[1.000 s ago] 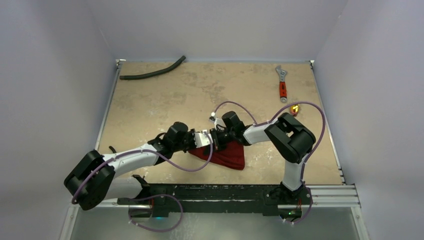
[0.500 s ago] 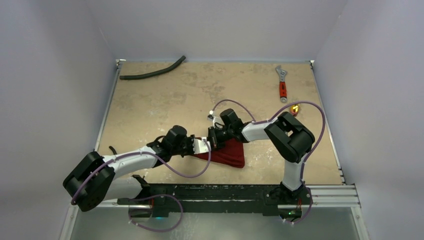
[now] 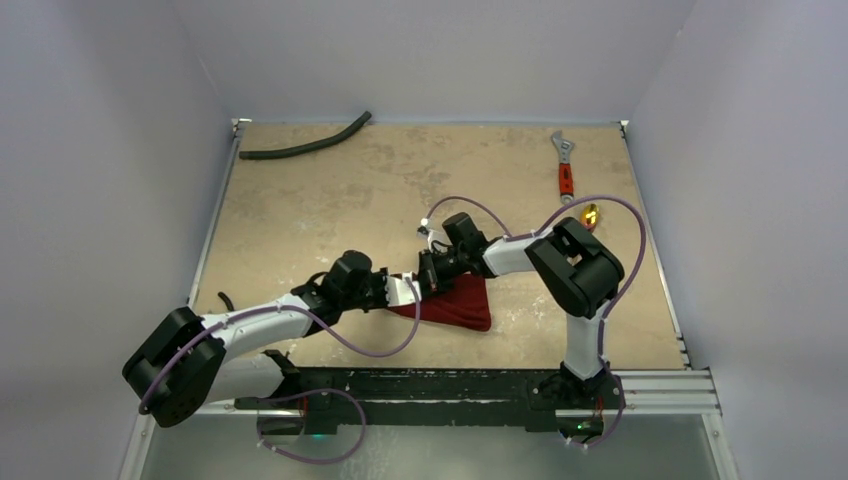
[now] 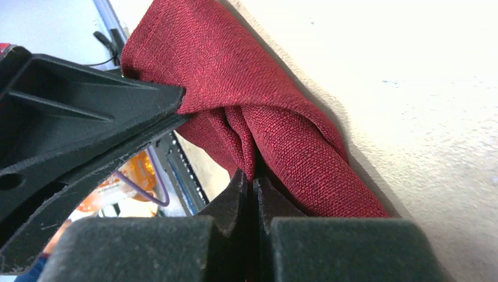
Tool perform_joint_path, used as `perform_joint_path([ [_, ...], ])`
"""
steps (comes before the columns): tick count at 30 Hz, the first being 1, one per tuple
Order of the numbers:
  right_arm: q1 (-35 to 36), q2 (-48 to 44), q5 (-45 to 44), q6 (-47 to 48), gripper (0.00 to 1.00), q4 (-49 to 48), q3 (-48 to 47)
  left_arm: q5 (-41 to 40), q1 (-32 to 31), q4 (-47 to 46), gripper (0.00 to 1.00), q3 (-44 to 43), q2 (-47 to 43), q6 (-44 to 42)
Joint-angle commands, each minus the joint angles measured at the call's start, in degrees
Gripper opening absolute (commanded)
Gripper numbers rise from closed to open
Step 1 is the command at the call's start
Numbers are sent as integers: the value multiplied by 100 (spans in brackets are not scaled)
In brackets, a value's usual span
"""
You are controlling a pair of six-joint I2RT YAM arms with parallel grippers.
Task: Fold the napkin into a case and place the utensils inside
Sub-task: Grasp the top corner of the smaller rectangle folded napkin from the folded napkin.
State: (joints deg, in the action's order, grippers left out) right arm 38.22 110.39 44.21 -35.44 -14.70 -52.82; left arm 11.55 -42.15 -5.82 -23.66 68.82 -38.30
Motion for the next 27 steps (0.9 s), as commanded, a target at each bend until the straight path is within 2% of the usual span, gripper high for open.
perform_joint_path([
  [1,-25,190,136,230,0,83,-21,-105,47,-416,0,-83,-97,364],
  [10,-25,186,198,244,0,219,-211,552,83,-4,0,-15,-129,-55],
  [27,-31,2,176,557,0,1016,-606,385,88,-71,0,216,-360,-571],
])
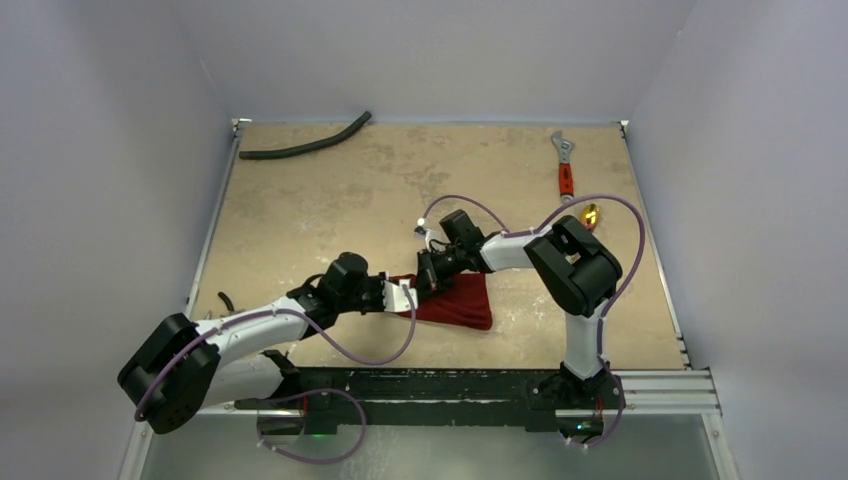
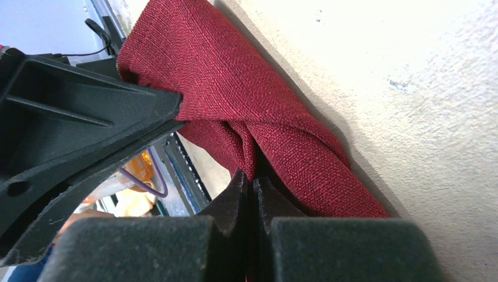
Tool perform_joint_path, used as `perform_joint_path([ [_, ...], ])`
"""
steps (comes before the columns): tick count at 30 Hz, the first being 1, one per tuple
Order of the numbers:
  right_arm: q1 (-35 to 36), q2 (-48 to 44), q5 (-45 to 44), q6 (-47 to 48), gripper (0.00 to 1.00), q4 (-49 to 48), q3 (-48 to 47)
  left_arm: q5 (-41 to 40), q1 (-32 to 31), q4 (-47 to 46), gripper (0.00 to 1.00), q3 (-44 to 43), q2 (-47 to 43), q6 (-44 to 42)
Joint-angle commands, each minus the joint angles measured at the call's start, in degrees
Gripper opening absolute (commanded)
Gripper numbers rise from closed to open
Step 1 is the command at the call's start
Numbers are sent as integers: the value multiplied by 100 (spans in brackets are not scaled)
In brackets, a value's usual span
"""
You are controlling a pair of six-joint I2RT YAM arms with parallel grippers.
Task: Fold the napkin into a case and place the utensils inside
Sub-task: Grasp the top corner of the smaller rectangle folded napkin from the folded napkin.
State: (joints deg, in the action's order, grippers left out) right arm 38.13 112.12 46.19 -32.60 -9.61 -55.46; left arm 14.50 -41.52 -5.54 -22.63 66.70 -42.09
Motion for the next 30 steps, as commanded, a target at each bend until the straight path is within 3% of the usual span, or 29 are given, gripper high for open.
perform_joint_path([
  [1,-18,-172,-43,295,0,532,-435,102,25,-96,0,126,-136,-194],
  [13,46,393,127,331,0,485,-852,351,19,-149,0,182,-62,-438],
  [25,45,957,-92,909,0,1139,-983,332,20,-267,0,117,-147,-400],
  [30,45,972,-93,960,0,1254,-1212,933,-7,429,0,164,-110,-1172],
])
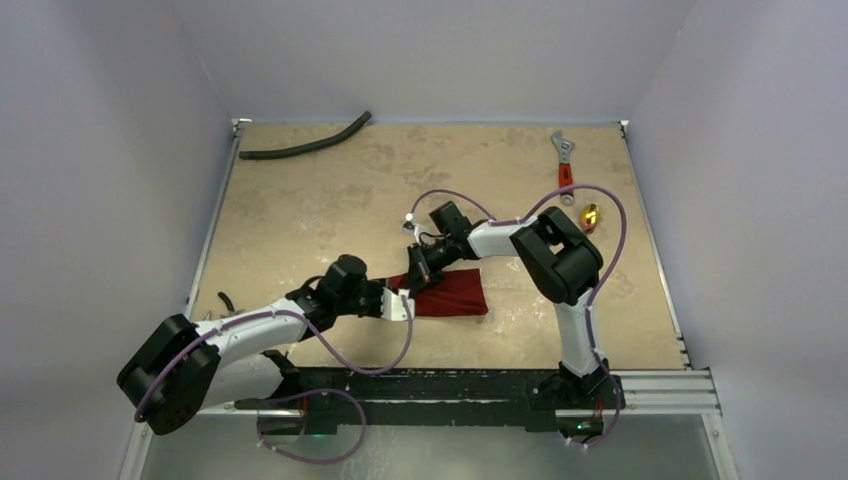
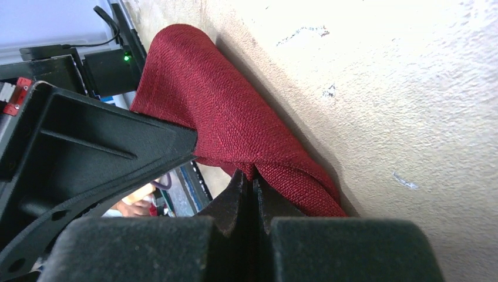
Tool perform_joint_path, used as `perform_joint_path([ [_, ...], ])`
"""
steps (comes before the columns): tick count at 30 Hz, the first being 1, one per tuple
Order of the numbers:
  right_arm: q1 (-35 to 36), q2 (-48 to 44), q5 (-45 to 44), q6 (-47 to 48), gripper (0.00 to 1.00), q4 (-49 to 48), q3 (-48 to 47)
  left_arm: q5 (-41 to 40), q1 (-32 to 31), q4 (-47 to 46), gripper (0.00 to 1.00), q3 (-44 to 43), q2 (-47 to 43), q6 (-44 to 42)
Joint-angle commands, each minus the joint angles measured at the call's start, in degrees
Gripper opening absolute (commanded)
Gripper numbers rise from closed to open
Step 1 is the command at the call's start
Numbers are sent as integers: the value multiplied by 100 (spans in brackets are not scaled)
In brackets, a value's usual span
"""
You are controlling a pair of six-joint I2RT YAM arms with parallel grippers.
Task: Fold the napkin into a case and place the utensils inside
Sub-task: Grasp the top corner of the smaller rectangle folded napkin from the folded napkin.
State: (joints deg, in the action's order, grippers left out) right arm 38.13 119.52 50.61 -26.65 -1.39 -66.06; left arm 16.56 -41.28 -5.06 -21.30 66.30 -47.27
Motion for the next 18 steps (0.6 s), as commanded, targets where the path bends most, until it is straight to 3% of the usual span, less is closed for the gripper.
perform_joint_path([
  [1,50,229,-507,354,0,429,-197,793,-65,475,0,88,-55,-861],
  [8,114,142,-263,145,0,95,-124,507,-76,1223,0,216,60,-2346],
  [17,209,152,234,113,0,-159,-136,-63,-77,1408,0,444,299,-3416],
  [18,209,110,246,158,5,-141,-139,-136,-78,1531,0,463,306,-3574],
])
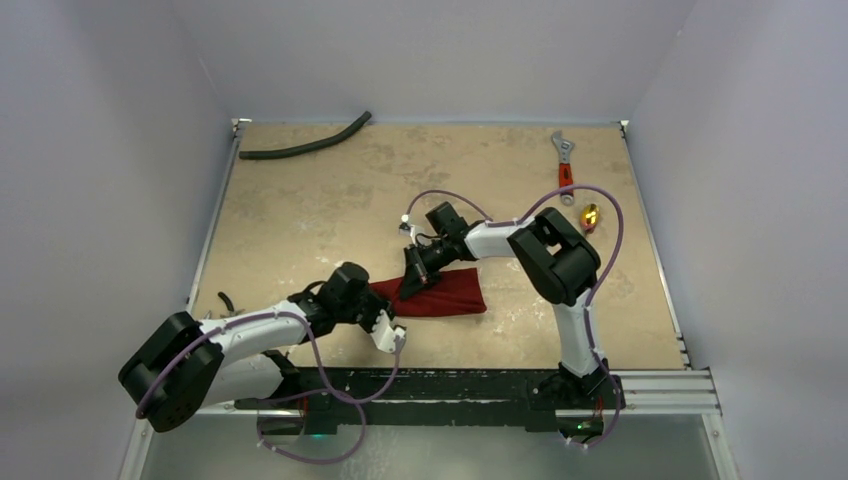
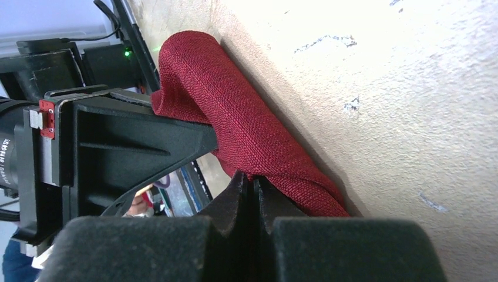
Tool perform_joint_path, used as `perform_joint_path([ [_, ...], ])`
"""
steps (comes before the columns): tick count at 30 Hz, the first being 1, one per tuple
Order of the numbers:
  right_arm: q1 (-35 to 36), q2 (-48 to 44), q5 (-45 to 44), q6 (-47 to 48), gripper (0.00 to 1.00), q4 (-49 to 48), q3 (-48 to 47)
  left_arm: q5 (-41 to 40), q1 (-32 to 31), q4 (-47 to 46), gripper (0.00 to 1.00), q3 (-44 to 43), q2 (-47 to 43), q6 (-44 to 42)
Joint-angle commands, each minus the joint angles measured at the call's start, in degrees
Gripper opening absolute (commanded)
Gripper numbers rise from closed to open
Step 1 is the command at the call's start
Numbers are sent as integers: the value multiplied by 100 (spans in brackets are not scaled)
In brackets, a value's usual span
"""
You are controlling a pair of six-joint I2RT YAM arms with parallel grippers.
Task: Fold the napkin into a case and place the utensils inside
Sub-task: Grasp the top corner of the smaller rectangle folded napkin from the folded napkin, then pick up the 2/3-rectangle-folded napkin at the center of the board.
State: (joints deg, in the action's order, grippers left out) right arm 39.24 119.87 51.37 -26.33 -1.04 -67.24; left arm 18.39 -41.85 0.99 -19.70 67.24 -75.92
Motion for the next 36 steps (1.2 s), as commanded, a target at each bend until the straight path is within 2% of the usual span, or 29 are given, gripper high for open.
perform_joint_path([
  [1,93,45,186,180,9,-164,-32,-388,-24,1068,0,322,214,-916],
  [6,92,-217,470,380,30,-570,107,-581,5,1436,0,387,191,-1458],
  [9,92,-317,505,546,37,-521,123,-568,-5,1516,0,314,284,-1512],
  [13,-69,-585,48,1091,48,-23,34,-505,-6,1796,0,195,323,-1494],
  [16,-363,-1221,-477,1518,55,15,205,-425,-2,2063,0,90,342,-1539],
  [21,-444,-2578,-1491,2901,59,-196,1009,-385,-2,2224,0,42,334,-1532],
  [27,-444,-3489,-2296,4754,61,995,1380,-451,-7,2378,0,54,252,-1579],
  [30,-444,-3929,-2369,5243,62,1317,1569,-518,-5,2491,0,54,207,-1544],
  [36,-344,-4726,-2580,5573,68,1816,1941,-503,-3,2548,0,73,151,-1513],
])
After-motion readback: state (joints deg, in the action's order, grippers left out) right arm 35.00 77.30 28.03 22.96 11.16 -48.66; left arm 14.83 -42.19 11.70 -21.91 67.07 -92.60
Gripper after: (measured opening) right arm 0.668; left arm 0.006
